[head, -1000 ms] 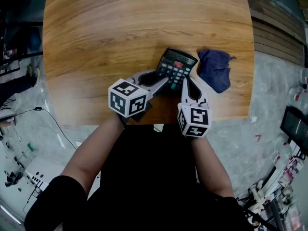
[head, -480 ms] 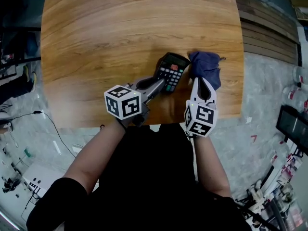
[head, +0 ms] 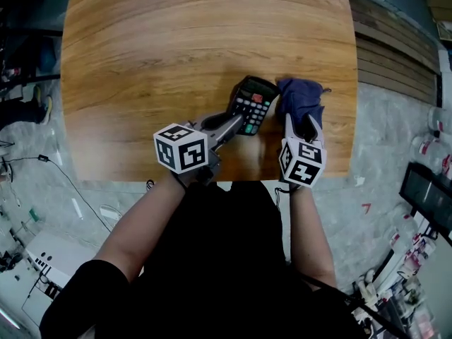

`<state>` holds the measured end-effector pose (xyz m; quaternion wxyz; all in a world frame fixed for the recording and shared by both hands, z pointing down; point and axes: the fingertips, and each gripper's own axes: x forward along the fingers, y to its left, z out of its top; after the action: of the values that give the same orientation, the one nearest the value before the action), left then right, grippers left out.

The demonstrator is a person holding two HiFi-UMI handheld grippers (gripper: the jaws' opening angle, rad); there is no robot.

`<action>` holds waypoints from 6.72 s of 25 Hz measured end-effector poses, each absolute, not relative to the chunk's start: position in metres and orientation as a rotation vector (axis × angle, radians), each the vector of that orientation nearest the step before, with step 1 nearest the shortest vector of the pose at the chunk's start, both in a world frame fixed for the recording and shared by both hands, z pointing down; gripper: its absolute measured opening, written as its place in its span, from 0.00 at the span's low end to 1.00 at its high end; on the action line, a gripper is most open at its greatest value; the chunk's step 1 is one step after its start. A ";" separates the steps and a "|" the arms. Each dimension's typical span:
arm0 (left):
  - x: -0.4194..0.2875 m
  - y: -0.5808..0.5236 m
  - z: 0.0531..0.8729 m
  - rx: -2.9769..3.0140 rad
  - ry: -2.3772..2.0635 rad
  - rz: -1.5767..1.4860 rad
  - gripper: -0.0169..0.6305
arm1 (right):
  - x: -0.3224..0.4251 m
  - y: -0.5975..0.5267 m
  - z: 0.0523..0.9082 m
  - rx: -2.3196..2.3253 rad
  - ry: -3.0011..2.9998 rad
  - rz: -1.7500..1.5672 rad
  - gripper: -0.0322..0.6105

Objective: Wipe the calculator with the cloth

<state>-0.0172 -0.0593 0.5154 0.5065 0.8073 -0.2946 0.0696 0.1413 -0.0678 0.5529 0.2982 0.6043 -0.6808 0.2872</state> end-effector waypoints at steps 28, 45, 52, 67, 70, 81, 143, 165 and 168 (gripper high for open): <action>-0.019 -0.051 0.490 1.970 -0.715 0.112 0.13 | 0.046 -0.069 0.420 1.515 -2.292 0.660 0.17; -0.029 -0.044 0.484 1.935 -0.715 0.051 0.13 | 0.000 -0.040 0.444 1.344 -2.332 0.693 0.17; -0.037 -0.058 0.474 1.938 -0.739 -0.014 0.13 | 0.044 -0.033 0.487 1.425 -2.179 0.744 0.17; -0.036 -0.061 0.477 1.934 -0.764 -0.011 0.13 | 0.089 -0.050 0.439 1.624 -2.174 0.674 0.17; -0.033 -0.059 0.476 1.937 -0.758 -0.013 0.13 | 0.069 -0.056 0.410 1.610 -2.264 0.651 0.17; -0.037 -0.057 0.467 1.936 -0.755 -0.037 0.13 | -0.022 -0.050 0.364 1.386 -2.494 0.582 0.17; -0.057 -0.076 0.447 1.901 -0.717 -0.174 0.13 | 0.044 -0.044 0.477 1.464 -2.170 0.750 0.17; -0.024 -0.063 0.397 1.837 -0.522 -0.340 0.13 | 0.123 -0.056 0.439 1.771 -2.161 0.327 0.17; -0.021 -0.060 0.397 1.838 -0.506 -0.331 0.13 | 0.112 -0.060 0.436 1.748 -2.200 0.289 0.17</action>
<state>-0.0215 -0.0602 0.3975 0.5675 0.7822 -0.2152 -0.1409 0.1122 -0.0595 0.4361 0.1580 0.6111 -0.7690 0.1010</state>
